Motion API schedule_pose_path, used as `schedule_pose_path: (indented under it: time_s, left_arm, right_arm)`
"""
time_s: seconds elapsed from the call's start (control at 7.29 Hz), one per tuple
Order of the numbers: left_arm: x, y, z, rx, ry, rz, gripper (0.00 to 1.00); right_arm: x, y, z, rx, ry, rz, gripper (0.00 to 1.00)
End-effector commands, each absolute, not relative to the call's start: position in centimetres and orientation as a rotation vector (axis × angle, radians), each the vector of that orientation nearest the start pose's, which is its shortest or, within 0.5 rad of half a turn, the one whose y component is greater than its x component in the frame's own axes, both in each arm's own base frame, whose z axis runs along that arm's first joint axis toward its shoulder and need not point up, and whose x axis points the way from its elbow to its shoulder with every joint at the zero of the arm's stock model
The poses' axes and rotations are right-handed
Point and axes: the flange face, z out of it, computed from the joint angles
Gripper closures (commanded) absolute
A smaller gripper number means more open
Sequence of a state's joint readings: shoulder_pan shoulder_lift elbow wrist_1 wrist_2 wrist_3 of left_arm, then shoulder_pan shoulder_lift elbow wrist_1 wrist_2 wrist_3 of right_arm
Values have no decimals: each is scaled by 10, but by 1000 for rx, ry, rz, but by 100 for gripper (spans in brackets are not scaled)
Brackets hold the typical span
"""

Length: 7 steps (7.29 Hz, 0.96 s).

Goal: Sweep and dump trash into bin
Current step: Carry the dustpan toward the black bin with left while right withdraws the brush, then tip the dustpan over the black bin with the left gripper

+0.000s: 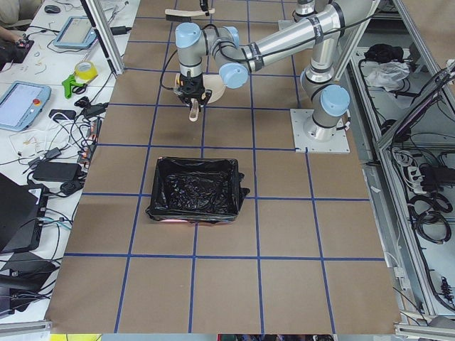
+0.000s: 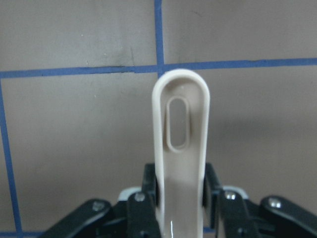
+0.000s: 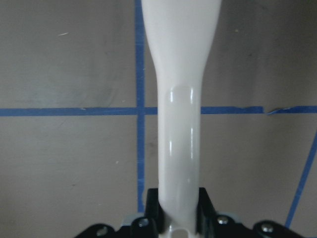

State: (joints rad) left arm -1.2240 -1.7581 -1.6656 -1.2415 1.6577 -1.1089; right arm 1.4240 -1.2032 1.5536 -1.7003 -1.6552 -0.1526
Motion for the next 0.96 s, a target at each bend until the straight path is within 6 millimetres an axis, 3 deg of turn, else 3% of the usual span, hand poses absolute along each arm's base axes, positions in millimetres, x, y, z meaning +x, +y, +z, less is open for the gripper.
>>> schedule_pose_path:
  time_s: [0.0, 0.27, 0.41, 0.55, 0.82]
  left_arm:
    - [196, -554, 415, -1879, 2382, -200, 100]
    - [303, -520, 431, -1775, 2407, -205, 100]
    - [337, -504, 436, -1749, 2412, -214, 100]
    - [358, -501, 438, -1728, 2409, -233, 100]
    - [392, -518, 426, -1658, 2405, -337, 100]
  right_arm:
    - [-37, -618, 280, -16, 3172, 391, 100]
    - [-69, -609, 262, -55, 3162, 470, 100]
    - [-78, -599, 251, -30, 3150, 512, 100]
    - [-85, -594, 245, -13, 3146, 525, 100]
    - [-88, -592, 235, -26, 3157, 567, 100]
